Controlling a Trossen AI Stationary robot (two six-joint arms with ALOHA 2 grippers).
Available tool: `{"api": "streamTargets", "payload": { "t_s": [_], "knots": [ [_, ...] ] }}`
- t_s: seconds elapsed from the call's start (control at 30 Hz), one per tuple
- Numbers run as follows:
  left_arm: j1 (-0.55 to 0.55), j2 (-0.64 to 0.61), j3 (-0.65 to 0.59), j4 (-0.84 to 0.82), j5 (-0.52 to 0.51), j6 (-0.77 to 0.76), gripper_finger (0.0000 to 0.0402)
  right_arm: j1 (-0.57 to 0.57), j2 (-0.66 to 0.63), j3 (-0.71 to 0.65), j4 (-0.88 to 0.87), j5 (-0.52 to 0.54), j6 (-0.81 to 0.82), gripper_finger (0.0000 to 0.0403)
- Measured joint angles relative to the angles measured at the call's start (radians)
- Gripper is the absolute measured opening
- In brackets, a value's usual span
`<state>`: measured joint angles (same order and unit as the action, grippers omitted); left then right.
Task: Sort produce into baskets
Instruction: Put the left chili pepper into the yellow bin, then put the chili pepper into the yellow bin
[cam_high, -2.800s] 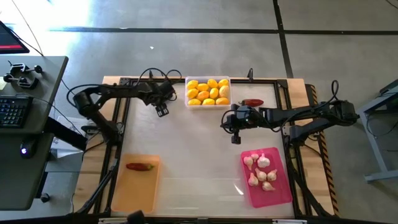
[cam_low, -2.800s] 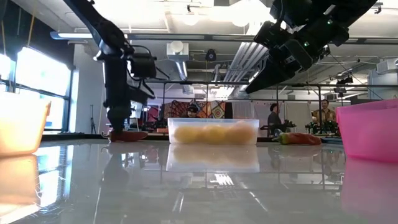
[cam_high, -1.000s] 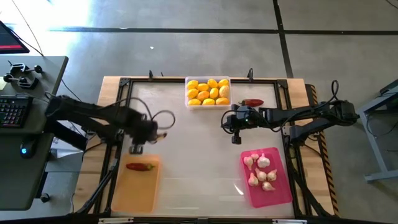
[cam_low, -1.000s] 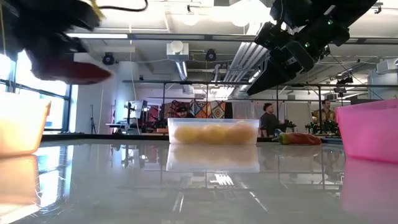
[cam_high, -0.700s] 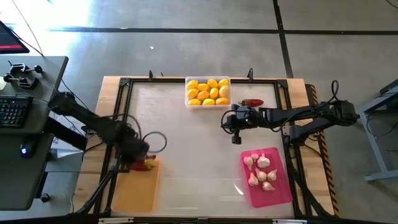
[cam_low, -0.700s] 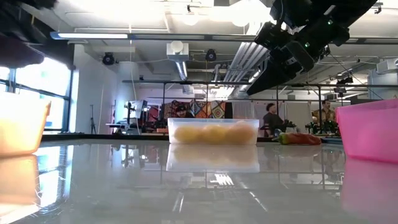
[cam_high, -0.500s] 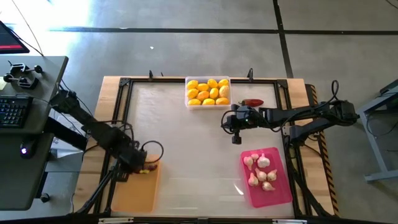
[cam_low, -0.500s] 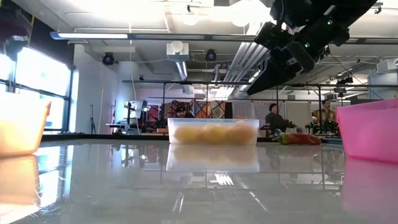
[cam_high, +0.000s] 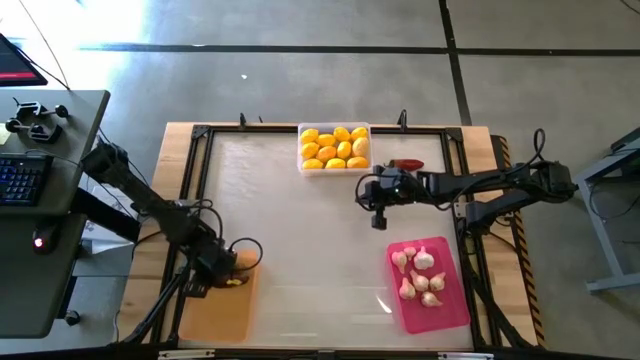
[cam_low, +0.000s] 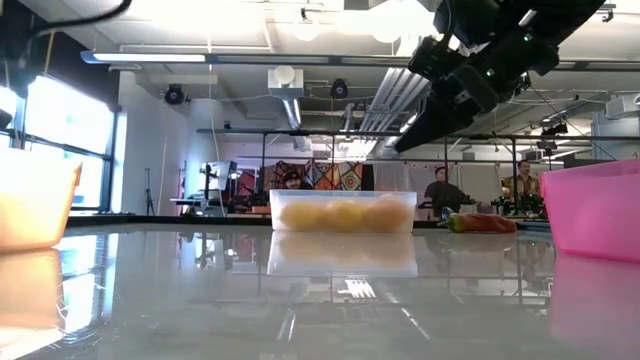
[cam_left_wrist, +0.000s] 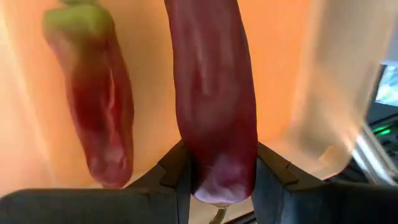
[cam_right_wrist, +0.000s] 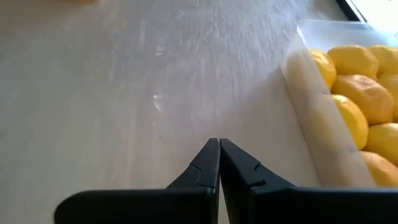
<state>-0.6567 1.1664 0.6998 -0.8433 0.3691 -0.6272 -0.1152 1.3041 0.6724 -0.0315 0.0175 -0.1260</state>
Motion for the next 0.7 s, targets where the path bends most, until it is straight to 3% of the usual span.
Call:
{"api": "streamTargets", "payload": {
  "t_s": [0.23, 0.7],
  "knots": [
    [0.003, 0.0, -0.05, -0.006, 0.007, -0.007, 0.0101, -0.023, 0.0, 0.0, 0.007, 0.0, -0.01, 0.0],
    [0.016, 0.0, -0.084, -0.084, -0.036, -0.111, 0.0179, -0.023, 0.0, 0.0, -0.003, -0.027, -0.006, 0.0]
  ]
}}
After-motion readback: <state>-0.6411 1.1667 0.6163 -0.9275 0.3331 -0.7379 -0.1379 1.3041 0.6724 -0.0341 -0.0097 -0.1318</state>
